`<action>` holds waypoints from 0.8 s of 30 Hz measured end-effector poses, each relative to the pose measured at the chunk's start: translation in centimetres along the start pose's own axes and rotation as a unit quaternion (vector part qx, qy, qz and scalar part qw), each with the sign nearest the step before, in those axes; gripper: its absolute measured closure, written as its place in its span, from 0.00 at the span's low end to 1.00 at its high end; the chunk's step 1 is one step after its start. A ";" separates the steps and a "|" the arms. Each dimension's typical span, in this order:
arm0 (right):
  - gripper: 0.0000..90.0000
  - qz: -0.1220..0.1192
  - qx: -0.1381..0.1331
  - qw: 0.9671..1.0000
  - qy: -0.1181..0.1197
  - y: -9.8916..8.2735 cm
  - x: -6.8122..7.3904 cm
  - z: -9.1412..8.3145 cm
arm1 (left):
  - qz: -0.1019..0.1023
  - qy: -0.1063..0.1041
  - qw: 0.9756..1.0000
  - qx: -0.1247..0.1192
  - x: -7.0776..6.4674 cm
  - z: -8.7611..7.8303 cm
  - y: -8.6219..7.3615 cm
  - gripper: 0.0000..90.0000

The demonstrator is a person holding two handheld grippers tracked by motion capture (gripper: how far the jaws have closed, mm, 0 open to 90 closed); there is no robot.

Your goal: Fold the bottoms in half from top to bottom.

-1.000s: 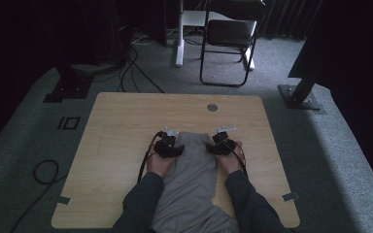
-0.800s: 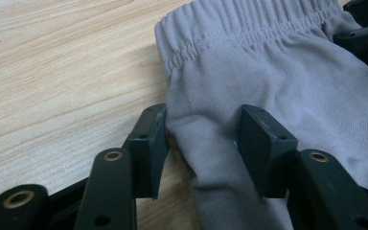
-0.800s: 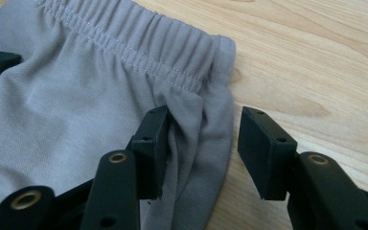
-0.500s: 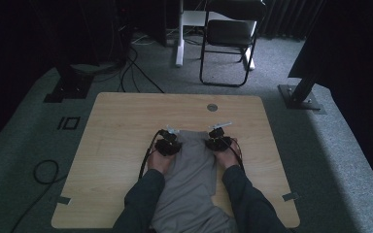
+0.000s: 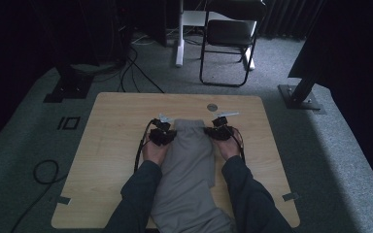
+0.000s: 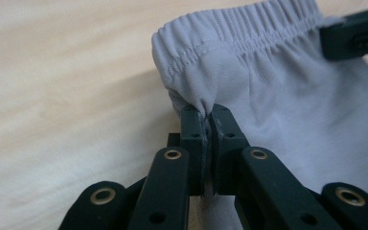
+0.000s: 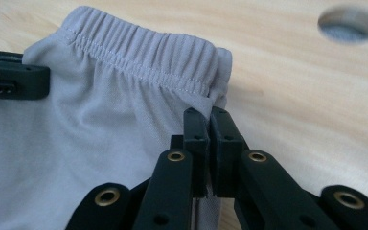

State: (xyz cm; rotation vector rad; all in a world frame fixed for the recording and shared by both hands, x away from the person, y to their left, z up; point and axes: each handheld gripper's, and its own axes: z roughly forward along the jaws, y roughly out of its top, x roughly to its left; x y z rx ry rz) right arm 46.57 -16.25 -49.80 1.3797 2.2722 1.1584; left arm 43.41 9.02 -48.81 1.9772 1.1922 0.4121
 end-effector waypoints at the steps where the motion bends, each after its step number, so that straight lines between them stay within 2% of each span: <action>1: 0.97 -0.005 -0.009 1.000 0.005 0.3 0.3 -0.7 | 0.004 -0.002 1.000 -0.006 -0.1 -0.6 0.1 0.96; 4: 0.97 -0.022 -0.023 0.999 0.019 0.6 1.1 -2.2 | 0.025 -0.001 0.999 -0.021 -0.6 -2.7 0.0 0.96; 6: 0.97 -0.038 -0.027 0.999 0.028 0.5 1.9 -3.2 | 0.025 -0.009 0.999 -0.034 -0.8 -4.1 -0.6 0.96; 8: 0.97 -0.048 -0.032 0.997 0.045 -0.1 2.8 -4.1 | 0.038 -0.007 0.999 -0.034 -1.2 -5.2 -1.6 0.96; 11: 0.97 -0.066 -0.026 0.996 0.055 -1.4 4.0 -4.7 | 0.042 -0.013 0.999 -0.030 -1.8 -6.5 -3.7 0.96; 13: 0.97 -0.074 -0.020 0.995 0.064 -2.9 4.9 -5.0 | 0.040 -0.019 0.999 -0.021 -2.3 -6.9 -5.2 0.96; 15: 0.97 -0.084 -0.013 0.994 0.062 -4.0 5.5 -5.0 | 0.041 -0.023 0.999 -0.002 -2.8 -7.0 -7.0 0.96; 16: 0.97 -0.087 -0.006 0.994 0.065 -4.8 5.8 -5.0 | 0.041 -0.024 0.999 0.005 -3.0 -6.9 -7.6 0.96; 17: 0.97 -0.087 -0.006 0.994 0.065 -4.8 5.8 -5.0 | 0.041 -0.024 0.999 0.005 -3.0 -6.9 -7.6 0.96; 18: 0.96 -0.087 0.000 0.994 0.067 -5.3 6.0 -4.9 | 0.043 -0.025 0.998 0.027 -3.5 -6.7 -9.5 0.96; 19: 0.96 -0.097 0.015 0.993 0.065 -6.8 6.5 -4.6 | 0.039 -0.027 0.998 0.036 -3.6 -6.6 -10.2 0.96; 21: 0.96 -0.110 0.032 0.992 0.061 -8.1 6.8 -4.2 | 0.030 -0.030 0.998 0.049 -3.9 -6.5 -11.4 0.96; 24: 0.96 -0.110 0.055 0.990 0.065 -9.5 6.9 -3.5 | 0.038 -0.022 0.997 0.066 -4.3 -6.2 -12.5 0.96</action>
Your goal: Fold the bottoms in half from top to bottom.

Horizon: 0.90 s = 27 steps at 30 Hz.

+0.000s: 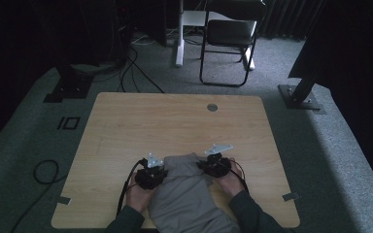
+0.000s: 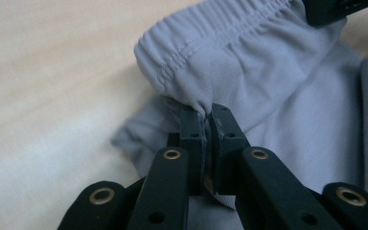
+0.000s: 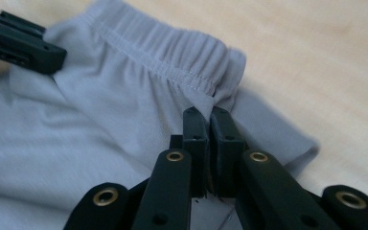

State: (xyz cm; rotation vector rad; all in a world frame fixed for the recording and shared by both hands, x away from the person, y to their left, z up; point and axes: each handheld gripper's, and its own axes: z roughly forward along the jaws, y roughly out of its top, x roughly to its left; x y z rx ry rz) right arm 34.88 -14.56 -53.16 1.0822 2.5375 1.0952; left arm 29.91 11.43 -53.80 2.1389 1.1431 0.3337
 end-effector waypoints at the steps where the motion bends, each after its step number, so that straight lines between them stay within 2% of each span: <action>1: 0.96 0.002 0.006 1.000 0.001 -0.3 0.0 0.3 | 0.006 0.003 1.000 0.001 -0.1 0.2 -0.2 0.96; 4: 0.96 -0.004 0.014 1.000 -0.003 -0.6 0.1 0.9 | 0.012 0.008 1.000 -0.001 -0.1 0.6 0.1 0.96; 8: 0.95 -0.006 0.016 1.000 -0.021 0.3 -0.8 1.6 | 0.015 0.015 1.000 -0.004 0.9 1.8 1.5 0.96; 13: 0.95 0.009 0.014 0.999 -0.050 1.9 -3.1 2.6 | 0.008 0.026 1.000 -0.010 2.5 4.3 4.4 0.96; 16: 0.95 0.022 0.015 0.997 -0.066 2.7 -4.7 3.1 | 0.011 0.035 0.999 -0.006 3.1 5.9 6.4 0.96; 20: 0.94 0.031 0.018 0.995 -0.094 3.7 -6.7 3.5 | 0.011 0.043 0.999 -0.003 3.4 7.8 8.6 0.96; 23: 0.94 0.046 0.018 0.992 -0.112 4.2 -8.1 3.7 | 0.010 0.048 0.999 -0.002 3.6 9.0 10.0 0.95; 27: 0.95 0.066 0.020 0.989 -0.128 4.8 -9.5 4.0 | -0.001 0.050 0.999 0.006 3.8 10.1 11.5 0.95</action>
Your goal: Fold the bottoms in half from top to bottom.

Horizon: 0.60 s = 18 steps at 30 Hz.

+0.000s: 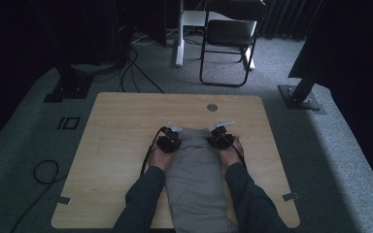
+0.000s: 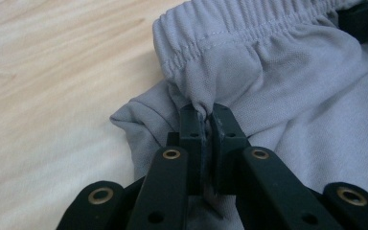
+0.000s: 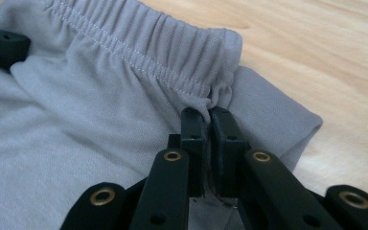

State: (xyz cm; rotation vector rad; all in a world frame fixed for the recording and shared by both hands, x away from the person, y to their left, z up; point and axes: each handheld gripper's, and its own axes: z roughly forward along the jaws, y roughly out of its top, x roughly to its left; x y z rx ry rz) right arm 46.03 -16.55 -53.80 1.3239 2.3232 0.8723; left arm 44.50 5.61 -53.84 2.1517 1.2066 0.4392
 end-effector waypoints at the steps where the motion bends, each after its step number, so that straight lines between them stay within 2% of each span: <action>1: 0.96 -0.001 0.001 1.000 -0.004 0.2 -0.1 0.1 | -0.003 -0.002 1.000 0.001 0.0 0.1 0.2 0.95; 3: 0.96 -0.002 0.000 1.000 -0.003 0.5 -0.4 0.1 | -0.008 -0.004 1.000 -0.004 0.2 -0.1 0.4 0.95; 5: 0.97 0.009 -0.012 1.000 0.005 0.6 -0.5 -0.7 | -0.016 -0.016 1.000 -0.020 0.4 -1.1 0.5 0.96; 10: 0.97 -0.007 -0.060 0.998 0.016 1.1 0.0 -4.1 | 0.000 -0.034 0.997 -0.065 0.1 -5.1 0.8 0.96; 14: 0.97 -0.028 -0.088 0.995 0.025 0.8 1.2 -7.0 | 0.019 -0.047 0.994 -0.101 -0.8 -9.3 0.7 0.96; 16: 0.96 -0.036 -0.097 0.994 0.035 0.3 1.7 -8.3 | 0.023 -0.056 0.992 -0.107 -1.5 -10.9 0.0 0.96; 18: 0.96 -0.041 -0.100 0.993 0.051 -0.6 2.3 -9.2 | 0.030 -0.062 0.992 -0.102 -2.2 -11.8 -1.1 0.96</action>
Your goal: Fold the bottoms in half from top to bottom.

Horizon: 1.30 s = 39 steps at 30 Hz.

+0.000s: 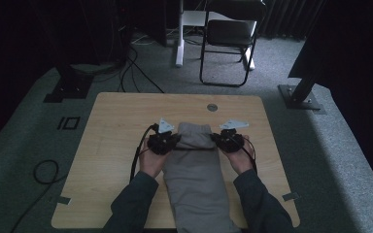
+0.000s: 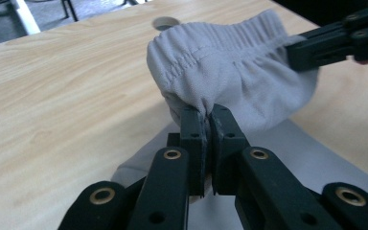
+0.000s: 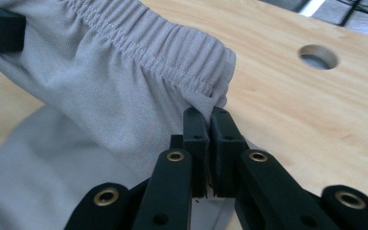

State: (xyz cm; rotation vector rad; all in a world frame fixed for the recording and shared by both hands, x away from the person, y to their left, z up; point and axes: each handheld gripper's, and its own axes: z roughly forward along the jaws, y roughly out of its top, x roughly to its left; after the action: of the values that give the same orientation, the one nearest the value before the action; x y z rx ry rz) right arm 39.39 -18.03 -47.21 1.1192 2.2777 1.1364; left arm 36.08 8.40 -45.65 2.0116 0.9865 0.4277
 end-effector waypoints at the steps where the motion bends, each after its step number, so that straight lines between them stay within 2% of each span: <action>1: 0.96 -0.007 0.004 1.000 0.003 -0.5 0.4 -0.3 | 0.002 -0.002 1.000 0.007 -0.4 -0.3 -0.6 0.96; 5: 0.96 -0.016 0.022 0.999 0.021 -2.9 1.8 -0.5 | -0.011 -0.005 0.999 0.039 -1.4 0.0 -3.9 0.96; 7: 0.96 -0.014 0.036 0.999 0.032 -4.2 2.4 -0.3 | -0.026 -0.012 0.998 0.059 -1.7 0.6 -5.7 0.96; 9: 0.96 -0.023 0.057 0.997 0.037 -5.4 3.1 0.2 | -0.039 -0.015 0.996 0.080 -1.9 1.0 -7.3 0.96; 11: 0.96 -0.030 0.072 0.996 0.043 -6.4 3.7 0.6 | -0.035 -0.001 0.994 0.100 -2.6 1.3 -8.7 0.96; 12: 0.96 -0.029 0.079 0.995 0.047 -6.8 3.9 0.8 | -0.033 -0.001 0.994 0.106 -2.7 1.5 -9.1 0.96; 14: 0.96 -0.028 0.091 0.994 0.049 -7.3 4.2 1.2 | -0.033 0.002 0.994 0.101 -2.8 1.5 -9.5 0.96; 17: 0.96 -0.022 0.096 0.994 0.049 -7.4 4.3 1.8 | -0.024 0.011 0.995 0.101 -2.5 2.0 -9.3 0.96; 20: 0.96 -0.026 0.098 0.994 0.037 -6.9 4.0 2.5 | -0.015 0.018 0.995 0.097 -1.8 2.9 -8.7 0.96; 25: 0.96 -0.010 0.092 0.996 0.019 -5.7 2.6 4.1 | -0.008 0.031 0.995 0.091 -0.3 4.8 -7.3 0.96; 30: 0.96 0.007 0.090 0.996 -0.002 -4.3 1.0 5.8 | -0.003 0.043 0.994 0.100 1.9 7.1 -5.2 0.96; 39: 0.95 0.024 0.100 0.994 -0.032 -1.6 -1.6 8.8 | -0.017 0.071 0.992 0.105 4.7 10.6 -2.2 0.95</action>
State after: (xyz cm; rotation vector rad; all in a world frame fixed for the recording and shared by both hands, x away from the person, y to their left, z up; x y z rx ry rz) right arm 44.99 -15.42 -53.87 1.2721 2.3665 0.8920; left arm 44.33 7.12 -54.00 2.1707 1.1945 0.4712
